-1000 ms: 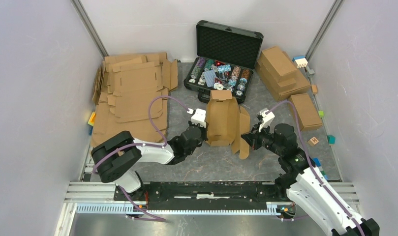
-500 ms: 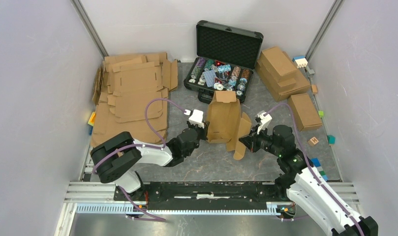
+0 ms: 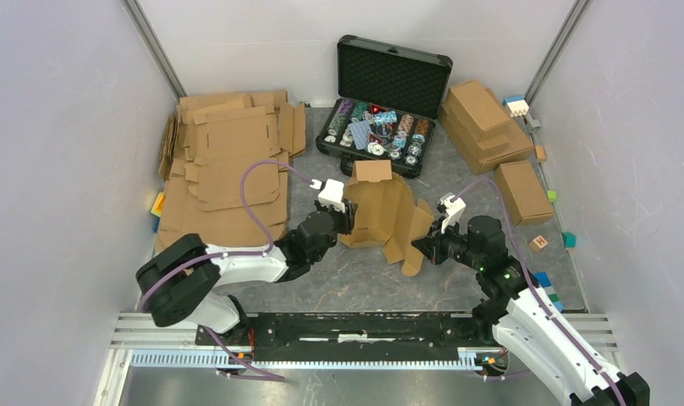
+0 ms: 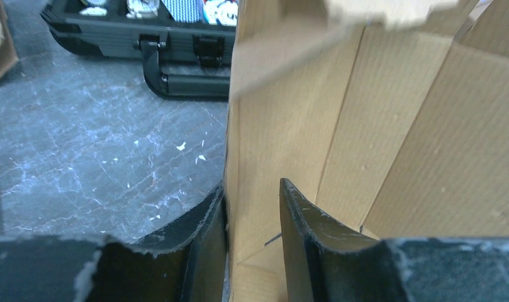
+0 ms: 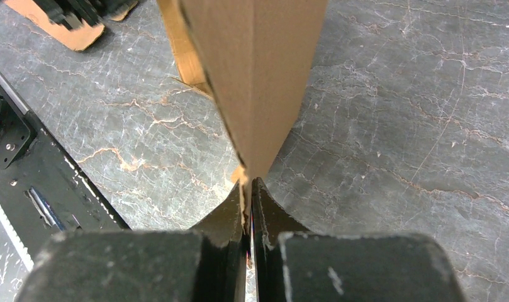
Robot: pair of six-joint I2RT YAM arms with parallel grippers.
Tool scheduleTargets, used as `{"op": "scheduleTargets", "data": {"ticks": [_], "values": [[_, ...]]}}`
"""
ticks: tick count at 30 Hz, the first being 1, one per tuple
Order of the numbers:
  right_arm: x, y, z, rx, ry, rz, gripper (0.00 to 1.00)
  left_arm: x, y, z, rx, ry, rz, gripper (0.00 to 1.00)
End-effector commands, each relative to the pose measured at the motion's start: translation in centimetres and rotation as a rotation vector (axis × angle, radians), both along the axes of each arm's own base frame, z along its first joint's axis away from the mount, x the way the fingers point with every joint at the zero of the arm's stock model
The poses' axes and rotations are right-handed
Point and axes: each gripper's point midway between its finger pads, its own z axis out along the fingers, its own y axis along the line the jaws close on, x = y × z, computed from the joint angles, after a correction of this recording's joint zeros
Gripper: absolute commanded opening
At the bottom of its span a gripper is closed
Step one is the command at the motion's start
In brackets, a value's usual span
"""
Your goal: Fold the paper box
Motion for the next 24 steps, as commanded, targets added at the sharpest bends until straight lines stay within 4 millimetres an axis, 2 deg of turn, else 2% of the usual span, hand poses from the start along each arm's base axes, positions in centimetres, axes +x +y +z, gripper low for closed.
{"op": "scheduleTargets", "data": {"ticks": [1, 2, 6, 8, 12, 14, 16, 18, 19, 21, 24], "values": [[0.2, 0.1, 0.6, -0.003, -0.03, 0.009, 0.08, 0.3, 0.5, 3.5, -0.059, -0.048, -0.001, 0.43], [0.2, 0.1, 0.6, -0.004, -0.032, 0.01, 0.07, 0.3, 0.6, 3.6, -0.056, -0.044, -0.002, 0.49], [0.3, 0.1, 0.8, -0.004, -0.036, 0.011, 0.08, 0.8, 1.5, 3.9, -0.066, -0.024, 0.012, 0.5], [0.3, 0.1, 0.8, -0.005, -0.037, 0.009, 0.08, 0.9, 1.9, 4.0, -0.076, -0.021, 0.019, 0.39], [0.4, -0.1, 0.8, -0.012, -0.038, -0.005, 0.08, 1.0, 2.4, 4.0, -0.069, -0.024, 0.04, 0.09], [0.6, -0.4, 0.9, -0.019, -0.041, -0.022, 0.1, 0.9, 2.3, 4.1, -0.063, -0.029, 0.029, 0.02], [0.9, -0.6, 1.1, -0.026, -0.045, -0.042, 0.27, 0.8, 2.0, 4.0, -0.06, -0.035, 0.008, 0.02], [1.2, -1.1, 1.4, -0.035, -0.051, -0.075, 0.52, 0.7, 2.0, 4.0, -0.062, -0.046, 0.0, 0.02], [1.5, -1.3, 1.5, -0.041, -0.053, -0.095, 0.58, 0.6, 2.1, 4.1, -0.068, -0.059, -0.003, 0.02], [1.7, -1.6, 2.1, -0.042, -0.07, -0.113, 0.66, 0.3, 2.1, 4.6, -0.085, -0.093, -0.022, 0.02], [1.9, -1.5, 2.5, -0.034, -0.084, -0.119, 0.71, -0.6, 1.5, 5.4, -0.115, -0.149, -0.093, 0.02]]}}
